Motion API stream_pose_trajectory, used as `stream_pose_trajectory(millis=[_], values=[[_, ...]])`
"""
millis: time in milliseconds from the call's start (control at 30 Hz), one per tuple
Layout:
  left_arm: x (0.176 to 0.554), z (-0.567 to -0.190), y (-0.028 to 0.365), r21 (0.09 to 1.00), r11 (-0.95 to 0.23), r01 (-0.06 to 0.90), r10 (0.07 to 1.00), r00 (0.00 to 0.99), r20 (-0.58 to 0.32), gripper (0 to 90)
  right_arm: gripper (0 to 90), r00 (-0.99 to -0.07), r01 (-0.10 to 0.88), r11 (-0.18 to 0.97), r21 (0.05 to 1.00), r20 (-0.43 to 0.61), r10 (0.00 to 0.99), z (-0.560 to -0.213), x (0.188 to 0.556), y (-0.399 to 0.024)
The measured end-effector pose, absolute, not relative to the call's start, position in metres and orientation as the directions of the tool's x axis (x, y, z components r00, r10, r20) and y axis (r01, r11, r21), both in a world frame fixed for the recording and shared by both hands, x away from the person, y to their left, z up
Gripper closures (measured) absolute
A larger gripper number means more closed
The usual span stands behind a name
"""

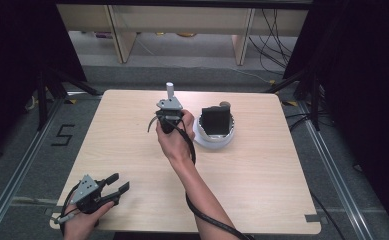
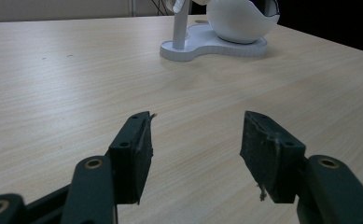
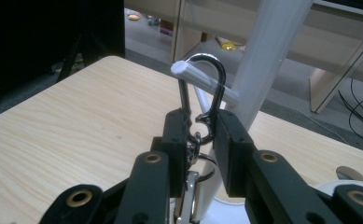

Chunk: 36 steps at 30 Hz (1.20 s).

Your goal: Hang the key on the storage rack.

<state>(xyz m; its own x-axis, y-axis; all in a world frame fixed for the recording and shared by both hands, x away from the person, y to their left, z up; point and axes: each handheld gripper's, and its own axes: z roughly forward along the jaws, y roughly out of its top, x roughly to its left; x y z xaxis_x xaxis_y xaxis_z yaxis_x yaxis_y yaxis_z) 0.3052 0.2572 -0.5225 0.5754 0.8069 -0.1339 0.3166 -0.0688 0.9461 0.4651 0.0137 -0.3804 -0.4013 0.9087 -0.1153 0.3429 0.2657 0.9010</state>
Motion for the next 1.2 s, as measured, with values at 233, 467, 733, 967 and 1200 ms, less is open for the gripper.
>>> stream_pose_trajectory(millis=[233, 467, 733, 967, 1200], values=[[0.305, -0.523, 0.257, 0.946, -0.067, 0.317, 0.807, 0.575, -0.135, 42.8, 75.8, -0.409, 0.347, 0.26, 0.901, -0.104, 0.907, -0.383, 0.468, 0.011], [0.305, -0.523, 0.257, 0.946, -0.069, 0.318, 0.806, 0.576, -0.135, 42.8, 75.7, -0.407, 0.355, 0.256, 0.899, -0.098, 0.908, -0.387, 0.47, 0.009], [0.306, -0.524, 0.257, 0.947, -0.063, 0.314, 0.803, 0.58, -0.138, 42.8, 75.6, -0.406, 0.365, 0.241, 0.899, -0.079, 0.91, -0.391, 0.471, 0.006], [0.305, -0.523, 0.258, 0.945, -0.07, 0.32, 0.808, 0.574, -0.135, 42.8, 75.3, -0.411, 0.364, 0.26, 0.894, -0.096, 0.907, -0.392, 0.473, 0.001], [0.305, -0.523, 0.258, 0.945, -0.069, 0.318, 0.808, 0.574, -0.134, 42.8, 74.8, -0.402, 0.354, 0.237, 0.905, -0.081, 0.912, -0.394, 0.472, -0.001]])
